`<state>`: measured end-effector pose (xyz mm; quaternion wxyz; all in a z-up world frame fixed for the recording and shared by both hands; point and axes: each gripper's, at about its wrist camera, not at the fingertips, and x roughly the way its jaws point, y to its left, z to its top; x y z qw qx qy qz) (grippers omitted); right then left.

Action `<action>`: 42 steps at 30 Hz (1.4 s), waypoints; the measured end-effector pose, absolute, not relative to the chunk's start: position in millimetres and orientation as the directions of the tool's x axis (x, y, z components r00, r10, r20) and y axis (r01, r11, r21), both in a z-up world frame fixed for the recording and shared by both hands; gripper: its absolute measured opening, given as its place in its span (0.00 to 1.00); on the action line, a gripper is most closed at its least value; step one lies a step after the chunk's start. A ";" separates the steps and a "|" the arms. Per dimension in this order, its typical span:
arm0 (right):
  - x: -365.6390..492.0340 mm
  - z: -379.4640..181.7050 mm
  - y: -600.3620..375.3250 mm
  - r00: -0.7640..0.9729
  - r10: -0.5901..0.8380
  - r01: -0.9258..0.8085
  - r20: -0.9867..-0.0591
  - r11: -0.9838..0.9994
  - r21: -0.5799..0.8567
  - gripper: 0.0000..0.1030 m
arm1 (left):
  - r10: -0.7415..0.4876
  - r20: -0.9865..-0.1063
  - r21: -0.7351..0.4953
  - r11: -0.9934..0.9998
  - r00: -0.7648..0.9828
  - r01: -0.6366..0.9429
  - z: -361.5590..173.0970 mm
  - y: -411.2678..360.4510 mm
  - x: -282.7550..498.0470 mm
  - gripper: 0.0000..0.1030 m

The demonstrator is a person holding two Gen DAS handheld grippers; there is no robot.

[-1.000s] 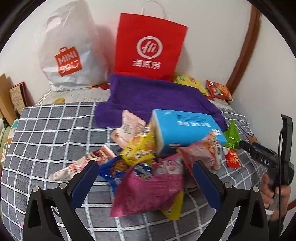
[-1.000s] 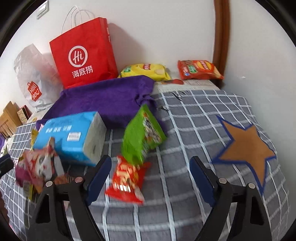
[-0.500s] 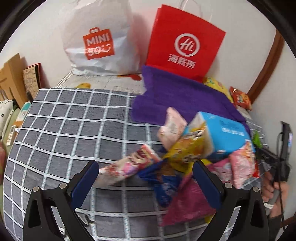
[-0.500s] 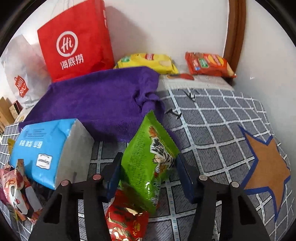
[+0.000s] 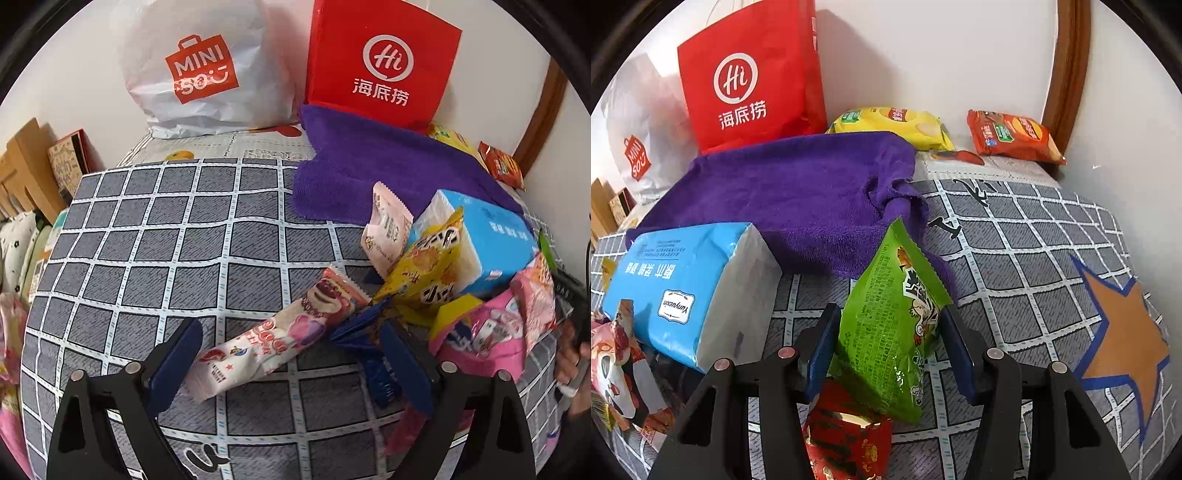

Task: Organize snacks
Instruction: 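Grasp the pink Lotso wrapper with the left tool while the right tool grasps the green snack bag, then lift both held snacks and carry them toward the purple towel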

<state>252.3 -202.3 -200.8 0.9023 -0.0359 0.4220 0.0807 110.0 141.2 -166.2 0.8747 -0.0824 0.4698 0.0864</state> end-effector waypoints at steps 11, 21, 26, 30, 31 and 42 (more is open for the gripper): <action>251.8 -201.0 -203.4 0.640 0.126 -0.172 -0.758 0.985 0.019 0.53 | -0.062 -0.828 -0.175 0.973 0.557 -0.151 -175.1 145.0 115.1 0.53; 252.4 -201.2 -203.0 0.641 0.125 -0.173 -0.758 0.985 0.016 0.54 | -0.047 -0.824 -0.206 0.954 0.565 -0.220 -177.9 160.8 121.7 0.42; 252.3 -201.5 -202.1 0.641 0.122 -0.174 -0.758 0.985 0.011 0.54 | -0.053 -0.808 -0.209 0.957 0.587 -0.200 -173.4 154.8 116.6 0.20; 252.0 -201.9 -201.6 0.642 0.122 -0.174 -0.757 0.985 0.011 0.54 | -0.068 -0.782 -0.235 0.953 0.620 -0.192 -158.8 154.4 109.1 0.20; 252.1 -201.8 -201.4 0.642 0.121 -0.174 -0.757 0.985 0.010 0.54 | -0.067 -0.776 -0.238 0.952 0.628 -0.193 -154.8 154.4 106.6 0.20; 250.1 -199.2 -209.3 0.652 0.155 -0.173 -0.742 0.984 0.053 0.53 | 0.040 -0.812 -0.143 0.953 0.582 -0.266 -176.9 156.8 97.7 0.20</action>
